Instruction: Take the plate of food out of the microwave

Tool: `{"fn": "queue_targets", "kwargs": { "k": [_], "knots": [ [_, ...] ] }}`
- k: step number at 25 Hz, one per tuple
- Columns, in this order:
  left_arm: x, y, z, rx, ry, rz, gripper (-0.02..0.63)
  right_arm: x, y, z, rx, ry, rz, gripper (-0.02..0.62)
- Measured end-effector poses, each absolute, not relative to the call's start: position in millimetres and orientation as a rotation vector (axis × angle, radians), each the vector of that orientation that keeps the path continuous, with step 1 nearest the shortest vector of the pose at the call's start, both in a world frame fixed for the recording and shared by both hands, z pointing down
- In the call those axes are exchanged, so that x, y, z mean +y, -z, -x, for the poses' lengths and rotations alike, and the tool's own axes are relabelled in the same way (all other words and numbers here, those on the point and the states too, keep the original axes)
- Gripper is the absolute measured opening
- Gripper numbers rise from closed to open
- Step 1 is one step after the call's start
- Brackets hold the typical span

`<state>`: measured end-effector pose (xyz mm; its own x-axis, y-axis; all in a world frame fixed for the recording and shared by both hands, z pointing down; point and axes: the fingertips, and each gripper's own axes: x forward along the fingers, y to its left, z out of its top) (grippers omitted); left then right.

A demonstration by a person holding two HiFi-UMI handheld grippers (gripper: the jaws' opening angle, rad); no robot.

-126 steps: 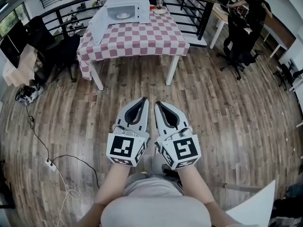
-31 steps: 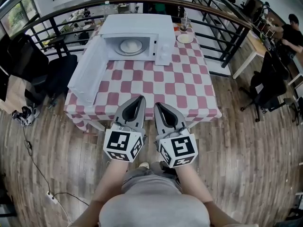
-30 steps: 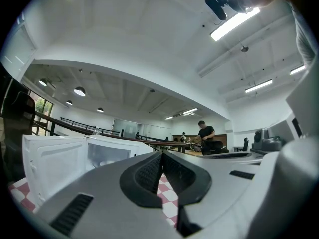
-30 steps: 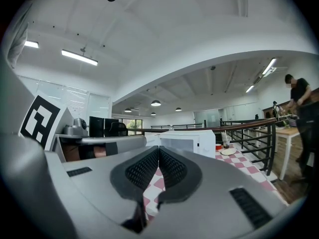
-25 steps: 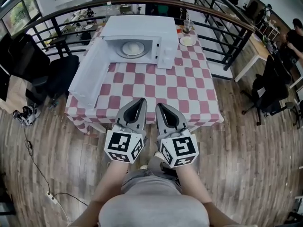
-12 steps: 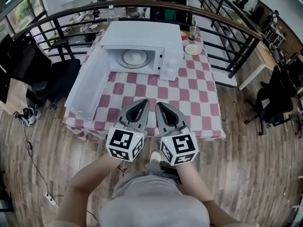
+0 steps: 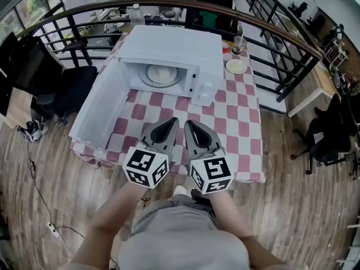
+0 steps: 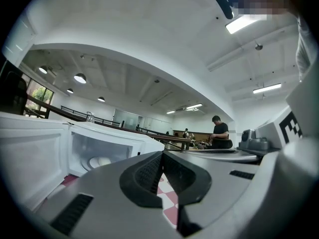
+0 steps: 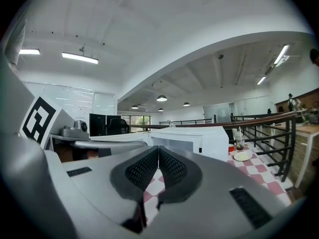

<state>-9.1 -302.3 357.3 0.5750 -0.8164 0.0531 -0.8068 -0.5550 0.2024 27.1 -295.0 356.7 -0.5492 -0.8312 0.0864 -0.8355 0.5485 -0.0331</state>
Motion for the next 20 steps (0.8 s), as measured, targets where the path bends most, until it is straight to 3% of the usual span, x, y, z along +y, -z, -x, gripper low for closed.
{"fn": "queue_targets", "kwargs": {
  "k": [11,12,16,20],
  "knots": [
    [-347.3,-365.9,15.1,-1.333,0.277,-2.408,0.005,-332.2,-362.3,-42.4,-2.744,-0.140,-1.402,0.026],
    [-349.9,-367.2,14.8,-1.329,0.278,-2.400,0.017,-333.4,-363.0,-43.1,-2.745,-0.141,-1.399,0.026],
    [-361.0,-376.2,15.5,-1.277,0.311,-2.327,0.194,-338.6,-370.9,-47.9,-2.739,-0.182,-1.417,0.026],
    [-370.0,-394.2,14.8,-1.171,0.288,-2.297,0.233,-342.9,-378.5,-49.2,-2.719,-0.217,-1.446,0.026]
  ]
}}
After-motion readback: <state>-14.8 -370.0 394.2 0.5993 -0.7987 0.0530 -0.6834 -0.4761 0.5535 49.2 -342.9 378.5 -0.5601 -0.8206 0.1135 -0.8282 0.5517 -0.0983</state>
